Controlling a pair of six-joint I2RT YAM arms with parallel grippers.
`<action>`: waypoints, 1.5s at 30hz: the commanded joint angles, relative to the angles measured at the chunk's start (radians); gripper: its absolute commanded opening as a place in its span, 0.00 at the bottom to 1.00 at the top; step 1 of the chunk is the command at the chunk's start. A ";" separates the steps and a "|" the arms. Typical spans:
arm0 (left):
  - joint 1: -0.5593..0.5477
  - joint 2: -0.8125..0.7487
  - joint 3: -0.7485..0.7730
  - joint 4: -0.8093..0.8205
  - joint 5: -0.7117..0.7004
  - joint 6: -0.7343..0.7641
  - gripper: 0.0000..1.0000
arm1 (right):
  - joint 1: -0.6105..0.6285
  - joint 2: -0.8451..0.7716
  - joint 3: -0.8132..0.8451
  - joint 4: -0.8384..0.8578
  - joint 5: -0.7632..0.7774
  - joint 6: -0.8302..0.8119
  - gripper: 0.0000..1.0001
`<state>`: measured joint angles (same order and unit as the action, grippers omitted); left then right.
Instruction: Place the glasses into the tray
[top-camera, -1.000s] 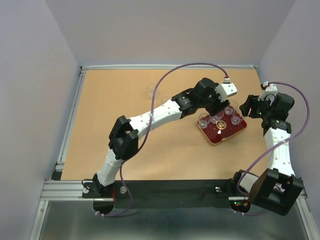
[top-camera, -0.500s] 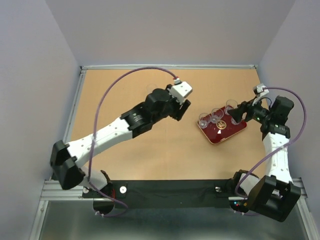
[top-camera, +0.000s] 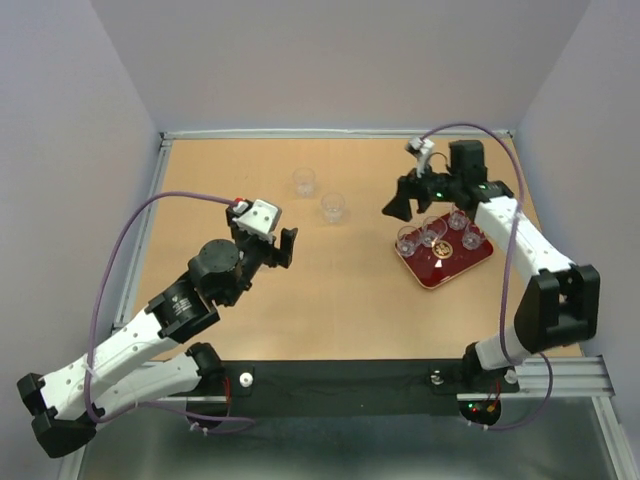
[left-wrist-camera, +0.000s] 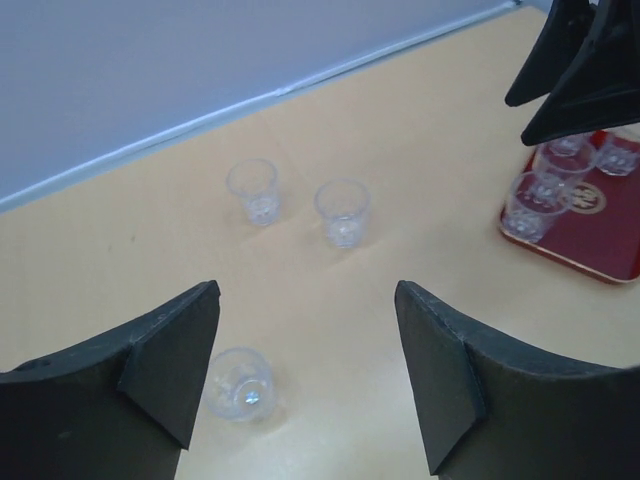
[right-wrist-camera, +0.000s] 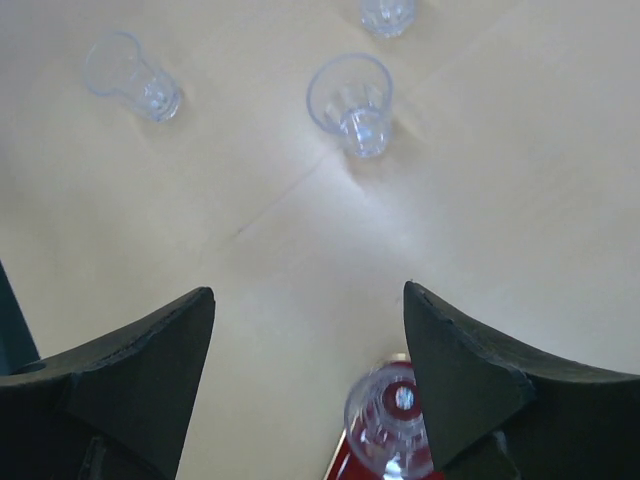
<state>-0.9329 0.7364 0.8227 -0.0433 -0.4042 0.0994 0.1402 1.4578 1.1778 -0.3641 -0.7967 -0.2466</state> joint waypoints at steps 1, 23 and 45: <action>0.011 -0.077 -0.076 0.039 -0.162 0.020 0.85 | 0.143 0.149 0.218 -0.113 0.201 0.015 0.82; 0.069 -0.138 -0.119 0.060 -0.150 0.031 0.85 | 0.335 0.688 0.698 -0.136 0.590 0.221 0.67; 0.085 -0.141 -0.122 0.063 -0.137 0.031 0.85 | 0.343 0.731 0.706 -0.167 0.596 0.153 0.04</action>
<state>-0.8555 0.6056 0.7109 -0.0410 -0.5446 0.1223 0.4732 2.1952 1.8450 -0.5205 -0.2012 -0.0486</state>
